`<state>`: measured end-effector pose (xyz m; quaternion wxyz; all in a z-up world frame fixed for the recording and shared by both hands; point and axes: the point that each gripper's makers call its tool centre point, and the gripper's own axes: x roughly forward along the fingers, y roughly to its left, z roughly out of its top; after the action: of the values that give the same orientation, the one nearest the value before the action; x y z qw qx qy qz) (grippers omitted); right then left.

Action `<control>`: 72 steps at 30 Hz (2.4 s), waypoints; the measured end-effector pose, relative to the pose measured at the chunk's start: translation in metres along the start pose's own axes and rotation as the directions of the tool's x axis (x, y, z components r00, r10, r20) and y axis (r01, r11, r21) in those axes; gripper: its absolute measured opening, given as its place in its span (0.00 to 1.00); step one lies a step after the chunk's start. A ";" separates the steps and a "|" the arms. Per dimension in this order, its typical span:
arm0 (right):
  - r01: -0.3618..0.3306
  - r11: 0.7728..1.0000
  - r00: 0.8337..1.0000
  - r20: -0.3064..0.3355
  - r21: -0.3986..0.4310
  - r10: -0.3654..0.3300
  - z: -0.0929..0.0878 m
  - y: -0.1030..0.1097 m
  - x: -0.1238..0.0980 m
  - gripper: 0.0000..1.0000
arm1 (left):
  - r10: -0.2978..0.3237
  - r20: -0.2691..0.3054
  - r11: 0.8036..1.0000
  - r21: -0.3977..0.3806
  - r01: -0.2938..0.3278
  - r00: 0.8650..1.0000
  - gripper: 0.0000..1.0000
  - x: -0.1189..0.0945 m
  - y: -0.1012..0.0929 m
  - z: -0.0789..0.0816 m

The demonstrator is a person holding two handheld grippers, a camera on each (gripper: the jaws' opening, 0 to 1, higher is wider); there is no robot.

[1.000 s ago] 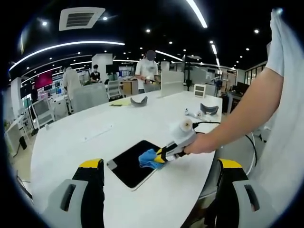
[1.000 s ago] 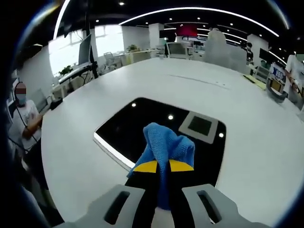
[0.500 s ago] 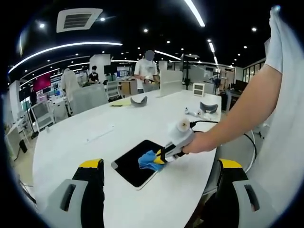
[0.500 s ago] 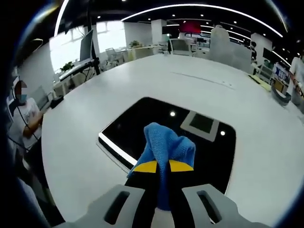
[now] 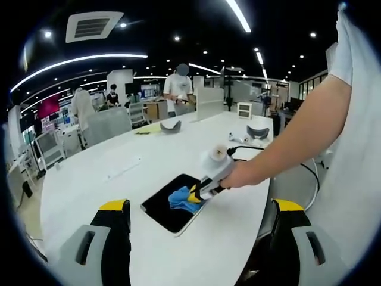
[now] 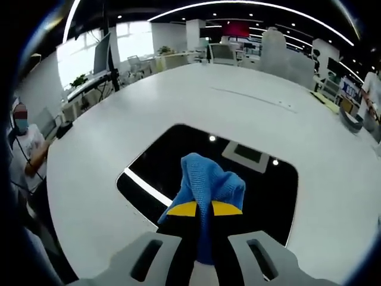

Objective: Wipe the mirror surface with the cleaning cloth until all visible marks leave the cleaned area.

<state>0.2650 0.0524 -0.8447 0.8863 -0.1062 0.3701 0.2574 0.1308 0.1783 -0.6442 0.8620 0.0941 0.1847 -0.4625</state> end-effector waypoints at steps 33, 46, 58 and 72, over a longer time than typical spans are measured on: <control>0.042 0.999 0.995 -0.084 -0.033 -0.044 0.041 -0.025 0.042 0.02 | -0.014 0.009 1.000 -0.024 0.014 1.000 0.99 0.003 0.038 -0.009; 0.054 0.998 0.994 -0.096 -0.028 -0.057 0.049 -0.031 0.050 0.02 | -0.003 0.012 1.000 -0.024 0.003 1.000 0.99 -0.001 0.058 -0.012; 0.059 0.998 0.993 -0.099 -0.031 -0.062 0.051 -0.032 0.052 0.02 | 0.030 0.001 0.999 -0.013 -0.030 1.000 0.99 -0.013 0.069 -0.016; 0.076 0.997 0.993 -0.095 0.008 -0.075 0.057 -0.033 0.057 0.02 | 0.041 0.015 0.999 -0.035 -0.041 0.999 0.99 -0.016 0.072 -0.015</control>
<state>0.3507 0.0673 -0.8451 0.8774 -0.1271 0.4089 0.2162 0.1795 0.2355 -0.6517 0.8743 0.0791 0.1841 -0.4422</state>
